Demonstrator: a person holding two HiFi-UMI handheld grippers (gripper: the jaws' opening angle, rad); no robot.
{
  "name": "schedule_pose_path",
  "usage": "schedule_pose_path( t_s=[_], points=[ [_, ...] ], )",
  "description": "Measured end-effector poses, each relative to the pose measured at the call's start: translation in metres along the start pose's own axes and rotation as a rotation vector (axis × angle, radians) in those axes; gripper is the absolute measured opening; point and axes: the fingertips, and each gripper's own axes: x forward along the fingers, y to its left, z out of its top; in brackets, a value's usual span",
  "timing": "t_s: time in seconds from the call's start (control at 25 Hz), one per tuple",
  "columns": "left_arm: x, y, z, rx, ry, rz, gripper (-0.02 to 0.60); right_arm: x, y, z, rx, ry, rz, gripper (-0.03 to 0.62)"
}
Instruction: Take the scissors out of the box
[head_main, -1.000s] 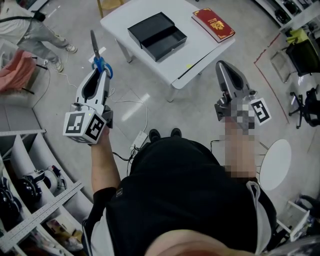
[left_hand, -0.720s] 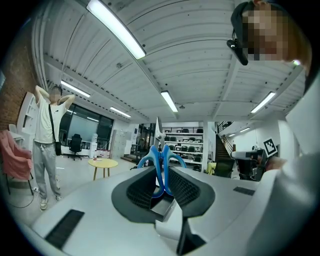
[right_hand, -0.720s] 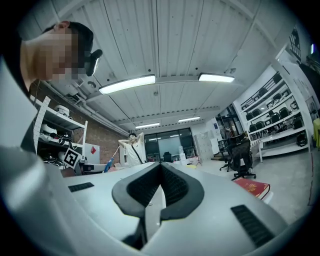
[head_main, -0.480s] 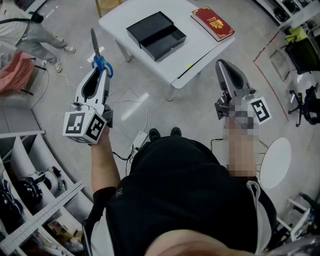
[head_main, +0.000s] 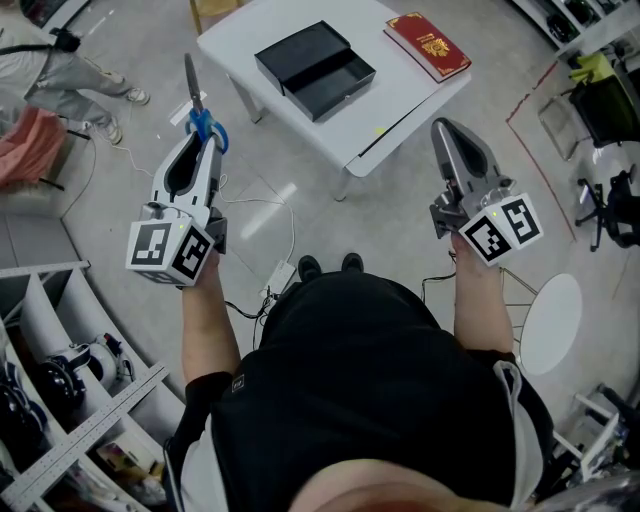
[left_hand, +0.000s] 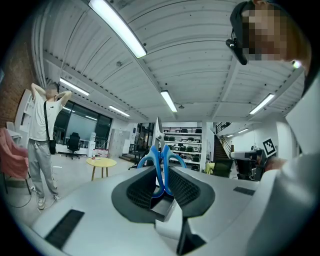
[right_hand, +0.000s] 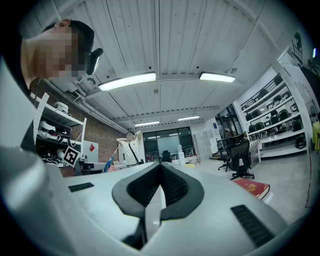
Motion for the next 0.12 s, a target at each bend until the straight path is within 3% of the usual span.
schedule_pose_path(
  t_s=[0.12],
  points=[
    [-0.0005, 0.0044, -0.0008, -0.001, -0.001, -0.003, 0.089, 0.0038, 0.0035, -0.0013, -0.003, 0.001, 0.0, 0.028]
  ],
)
